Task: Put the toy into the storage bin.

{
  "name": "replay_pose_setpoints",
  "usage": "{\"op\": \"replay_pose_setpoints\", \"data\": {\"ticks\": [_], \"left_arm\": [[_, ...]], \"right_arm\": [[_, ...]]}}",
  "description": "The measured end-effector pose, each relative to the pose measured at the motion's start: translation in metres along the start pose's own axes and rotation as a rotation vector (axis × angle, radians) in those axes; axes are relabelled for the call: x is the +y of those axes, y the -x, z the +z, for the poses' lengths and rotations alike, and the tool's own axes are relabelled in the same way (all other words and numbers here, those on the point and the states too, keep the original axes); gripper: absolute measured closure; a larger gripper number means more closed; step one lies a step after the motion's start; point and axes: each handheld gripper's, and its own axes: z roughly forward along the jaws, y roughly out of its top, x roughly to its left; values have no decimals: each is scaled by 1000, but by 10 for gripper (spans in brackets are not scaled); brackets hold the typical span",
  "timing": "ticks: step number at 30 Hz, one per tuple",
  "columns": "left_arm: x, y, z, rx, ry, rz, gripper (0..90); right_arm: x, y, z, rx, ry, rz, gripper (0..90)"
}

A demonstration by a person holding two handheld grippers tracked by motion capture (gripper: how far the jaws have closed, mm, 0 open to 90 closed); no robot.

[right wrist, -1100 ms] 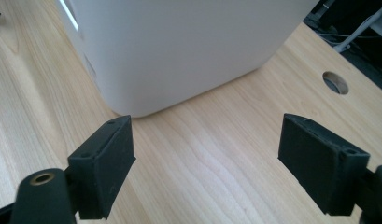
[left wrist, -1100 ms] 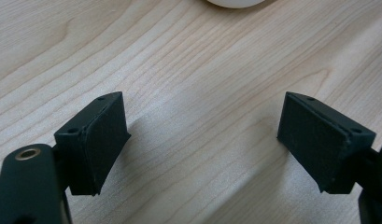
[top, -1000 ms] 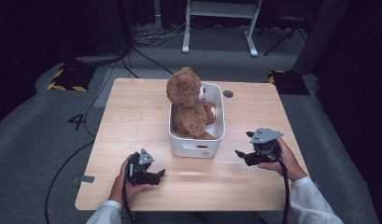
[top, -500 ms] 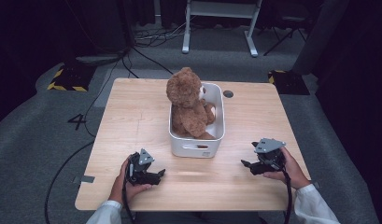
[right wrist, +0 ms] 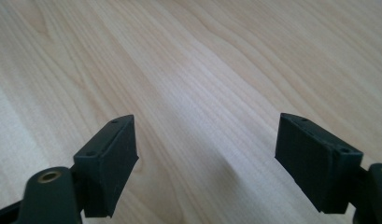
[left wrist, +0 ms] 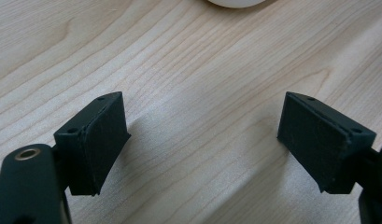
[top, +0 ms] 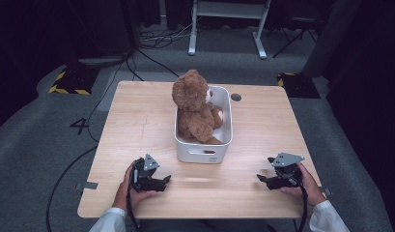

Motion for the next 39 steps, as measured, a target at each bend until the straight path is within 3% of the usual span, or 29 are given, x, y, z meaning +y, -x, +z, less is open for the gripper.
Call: {"op": "replay_pose_setpoints", "data": {"ticks": [10, 15, 16, 19, 20, 21, 39], "left_arm": [[0, 0, 0, -1, 0, -1, 159], [0, 0, 0, -1, 0, -4, 159], [0, 0, 0, -1, 1, -4, 159], [0, 0, 0, -1, 0, -4, 159], [0, 0, 0, -1, 0, -4, 159], [0, 0, 0, -1, 0, -4, 159], [-1, 1, 0, 2, 1, -11, 157]], "right_arm": [[-27, 5, -7, 28, 17, 68, 209], [-41, 9, -10, 13, 8, 114, 208], [-47, 13, -13, 12, 14, 152, 210], [-53, 15, -16, 1, 20, 173, 200], [-58, 19, -17, 0, 30, 213, 170], [-61, 20, -17, -8, 49, 219, 168], [-61, 22, -13, -15, 64, 226, 147]]}}
